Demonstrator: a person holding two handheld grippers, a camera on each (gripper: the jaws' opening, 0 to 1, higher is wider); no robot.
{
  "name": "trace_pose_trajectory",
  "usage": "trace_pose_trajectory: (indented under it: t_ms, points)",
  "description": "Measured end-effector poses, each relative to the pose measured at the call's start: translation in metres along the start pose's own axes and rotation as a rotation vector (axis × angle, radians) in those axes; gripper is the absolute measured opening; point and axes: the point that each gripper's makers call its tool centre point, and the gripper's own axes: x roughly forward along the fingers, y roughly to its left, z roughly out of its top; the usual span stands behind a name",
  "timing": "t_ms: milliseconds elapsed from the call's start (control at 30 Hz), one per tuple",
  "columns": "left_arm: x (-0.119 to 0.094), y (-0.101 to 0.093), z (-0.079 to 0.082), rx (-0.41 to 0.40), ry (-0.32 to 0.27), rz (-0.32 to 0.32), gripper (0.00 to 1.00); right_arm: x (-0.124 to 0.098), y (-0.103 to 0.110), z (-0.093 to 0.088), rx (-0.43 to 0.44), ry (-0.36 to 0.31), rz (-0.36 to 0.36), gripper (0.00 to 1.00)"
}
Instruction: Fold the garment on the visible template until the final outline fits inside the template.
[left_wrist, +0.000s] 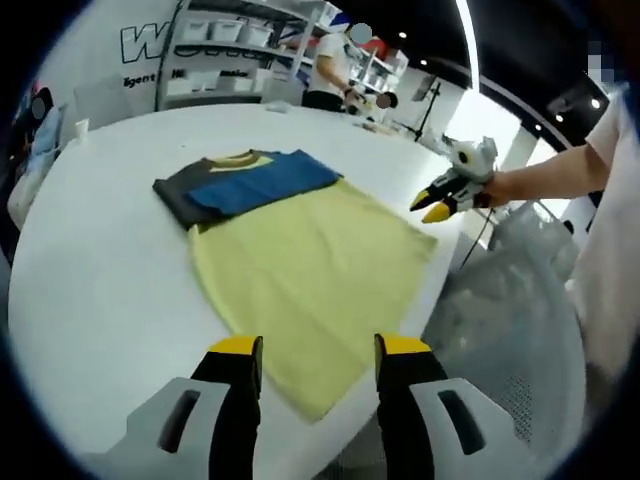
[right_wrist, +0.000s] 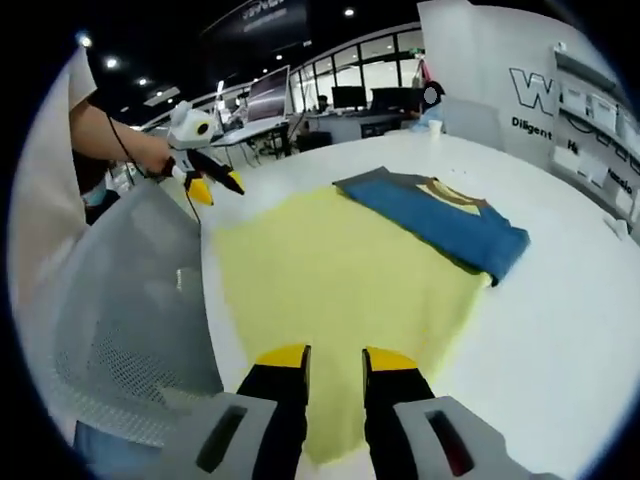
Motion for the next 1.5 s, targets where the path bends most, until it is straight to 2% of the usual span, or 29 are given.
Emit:
trace_pose_trajectory:
  t_ms: [133,200,533,700,800,1067,1133,1500]
  points:
    - [0.0,-0.001,-0.008,0.049,0.028,-0.008,0.37,-0.006,0.006,-0.017,-0.038,0.047,0.017,0.13]
    - [0.0,-0.001,-0.012,0.066,0.037,-0.008,0.37,-0.008,0.007,-0.022,-0.04,0.047,0.018,0.13]
    - [-0.004,-0.001,-0.024,0.12,0.071,-0.012,0.35,-0.018,0.013,-0.042,-0.094,0.094,0.034,0.12]
    - [-0.003,-0.003,-0.029,0.197,0.102,-0.02,0.35,-0.021,0.018,-0.051,-0.131,0.122,0.05,0.12]
    - [-0.002,-0.005,-0.031,0.247,0.125,-0.028,0.34,-0.021,0.019,-0.055,-0.152,0.136,0.057,0.12]
    - [0.002,-0.007,-0.038,0.319,0.162,-0.047,0.31,-0.024,0.018,-0.06,-0.188,0.161,0.056,0.11]
    - [0.003,-0.007,-0.042,0.362,0.187,-0.05,0.3,-0.024,0.018,-0.063,-0.195,0.174,0.059,0.11]
    - [0.004,-0.004,-0.065,0.468,0.278,-0.057,0.24,-0.024,0.017,-0.072,-0.223,0.208,0.066,0.08]
